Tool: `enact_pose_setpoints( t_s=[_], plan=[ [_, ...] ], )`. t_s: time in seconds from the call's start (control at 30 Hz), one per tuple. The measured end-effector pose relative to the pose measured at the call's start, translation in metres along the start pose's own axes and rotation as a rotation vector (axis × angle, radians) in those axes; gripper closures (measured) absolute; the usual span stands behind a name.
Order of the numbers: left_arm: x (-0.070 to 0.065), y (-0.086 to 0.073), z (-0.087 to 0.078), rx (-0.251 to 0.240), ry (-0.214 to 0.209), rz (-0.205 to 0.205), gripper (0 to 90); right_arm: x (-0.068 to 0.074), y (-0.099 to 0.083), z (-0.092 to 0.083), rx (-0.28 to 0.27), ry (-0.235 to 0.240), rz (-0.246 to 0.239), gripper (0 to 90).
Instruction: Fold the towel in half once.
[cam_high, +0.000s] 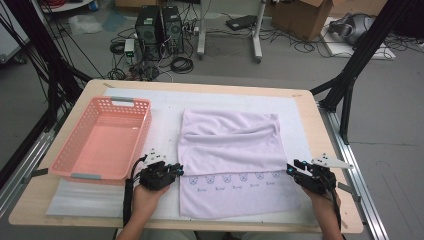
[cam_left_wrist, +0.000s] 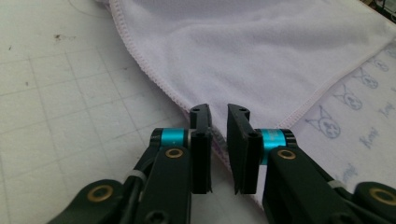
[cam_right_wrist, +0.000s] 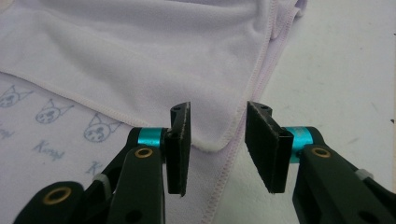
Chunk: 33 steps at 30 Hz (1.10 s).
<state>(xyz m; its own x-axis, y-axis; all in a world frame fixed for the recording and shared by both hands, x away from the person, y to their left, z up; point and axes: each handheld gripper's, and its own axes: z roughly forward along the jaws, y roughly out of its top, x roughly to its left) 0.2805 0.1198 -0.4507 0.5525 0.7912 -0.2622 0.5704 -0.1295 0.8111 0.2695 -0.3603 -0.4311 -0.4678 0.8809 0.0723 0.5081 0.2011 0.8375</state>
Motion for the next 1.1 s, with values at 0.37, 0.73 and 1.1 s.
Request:
enact_pose_setpoints(
  t_s=[0.37, 0.73, 1.1],
  plan=[
    [-0.006, 0.003, -0.006, -0.058, -0.014, 0.023, 86.7, -0.001, 0.0, 0.001, 0.006, -0.001, 0.006, 60.0],
    [-0.008, 0.002, -0.011, -0.07, -0.048, -0.003, 87.3, 0.001, -0.003, 0.027, 0.104, 0.024, 0.017, 76.1],
    [-0.018, -0.001, -0.03, -0.121, -0.093, 0.0, 87.5, 0.008, -0.002, 0.004, 0.086, 0.032, -0.012, 87.0]
  ],
)
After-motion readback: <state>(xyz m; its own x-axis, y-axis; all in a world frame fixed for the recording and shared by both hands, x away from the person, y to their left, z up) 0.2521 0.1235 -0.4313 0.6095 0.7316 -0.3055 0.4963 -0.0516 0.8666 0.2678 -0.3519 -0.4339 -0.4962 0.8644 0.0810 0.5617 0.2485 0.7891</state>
